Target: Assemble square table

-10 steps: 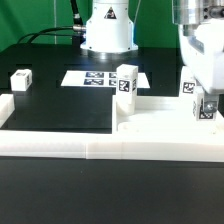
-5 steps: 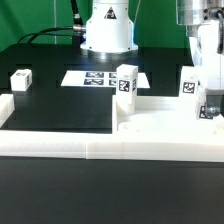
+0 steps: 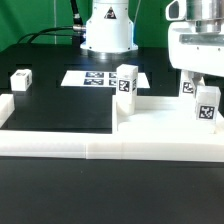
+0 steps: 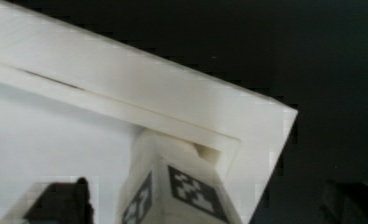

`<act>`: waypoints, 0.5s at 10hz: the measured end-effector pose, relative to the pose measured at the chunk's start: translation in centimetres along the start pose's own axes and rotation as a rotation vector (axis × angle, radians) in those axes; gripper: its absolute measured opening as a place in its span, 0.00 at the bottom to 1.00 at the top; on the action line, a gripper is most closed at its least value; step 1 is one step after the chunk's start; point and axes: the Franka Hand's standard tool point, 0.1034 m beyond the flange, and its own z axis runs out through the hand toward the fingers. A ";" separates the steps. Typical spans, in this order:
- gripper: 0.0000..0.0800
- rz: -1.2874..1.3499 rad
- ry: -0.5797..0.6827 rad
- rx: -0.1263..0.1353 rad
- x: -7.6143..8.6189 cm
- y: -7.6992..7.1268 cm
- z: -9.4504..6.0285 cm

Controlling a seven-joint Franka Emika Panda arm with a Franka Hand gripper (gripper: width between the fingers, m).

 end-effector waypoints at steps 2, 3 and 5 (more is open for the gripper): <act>0.81 -0.218 0.008 -0.006 0.5 0.2 0.0; 0.81 -0.422 0.018 -0.019 1.3 0.5 0.0; 0.81 -0.700 0.027 -0.045 0.4 -0.1 -0.3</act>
Offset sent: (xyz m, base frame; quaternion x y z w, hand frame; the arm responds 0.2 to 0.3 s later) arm -0.0008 0.0092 0.0056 -0.0531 -0.0012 -0.3734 0.9261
